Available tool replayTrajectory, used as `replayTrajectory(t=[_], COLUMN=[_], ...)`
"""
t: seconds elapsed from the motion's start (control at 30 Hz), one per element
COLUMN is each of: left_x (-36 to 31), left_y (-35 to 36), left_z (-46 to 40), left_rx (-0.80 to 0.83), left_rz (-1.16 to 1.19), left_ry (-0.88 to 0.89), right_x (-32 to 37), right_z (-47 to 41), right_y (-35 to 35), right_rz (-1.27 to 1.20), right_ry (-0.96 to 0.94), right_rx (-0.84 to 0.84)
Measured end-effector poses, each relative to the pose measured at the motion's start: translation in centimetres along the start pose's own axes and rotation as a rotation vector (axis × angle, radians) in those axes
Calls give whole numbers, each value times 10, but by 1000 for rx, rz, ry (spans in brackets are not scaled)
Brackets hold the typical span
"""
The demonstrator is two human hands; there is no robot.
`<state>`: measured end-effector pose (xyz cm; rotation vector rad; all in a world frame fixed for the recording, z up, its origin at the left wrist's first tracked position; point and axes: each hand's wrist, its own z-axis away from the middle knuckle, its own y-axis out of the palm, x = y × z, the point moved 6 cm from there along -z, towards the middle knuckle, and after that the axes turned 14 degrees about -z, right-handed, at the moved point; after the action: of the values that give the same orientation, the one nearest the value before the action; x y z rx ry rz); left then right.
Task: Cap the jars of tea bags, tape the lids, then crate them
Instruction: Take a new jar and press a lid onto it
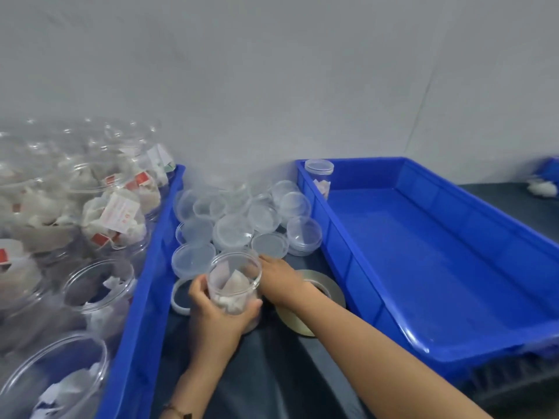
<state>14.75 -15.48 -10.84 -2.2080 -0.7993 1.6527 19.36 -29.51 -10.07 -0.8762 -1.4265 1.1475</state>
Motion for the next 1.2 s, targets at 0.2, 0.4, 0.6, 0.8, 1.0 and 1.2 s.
replayTrajectory(t=[0.2,0.4,0.6,0.8,1.0,1.2], left_x=[3,7,9,4,4,1], left_y=[0,4,6,3,3,1], left_z=[-1,-1,0,1,1,-4], left_rx=[-24,18,22,24,48,10], left_rz=[30,59,13,18,19,14], left_ry=[15,-27,-12,4,16,-34], right_x=[-2,-6,6,9,21,58], right_z=[-2,-5,5,26,24,29], right_y=[-10,-53,-91,-124,-67,-63], right_rz=[-179,-603,-670,-1258,-1110,-594], right_ry=[6,74,146,291,351,-80], right_rx=[-242,-283,-447,-657,-230,-108])
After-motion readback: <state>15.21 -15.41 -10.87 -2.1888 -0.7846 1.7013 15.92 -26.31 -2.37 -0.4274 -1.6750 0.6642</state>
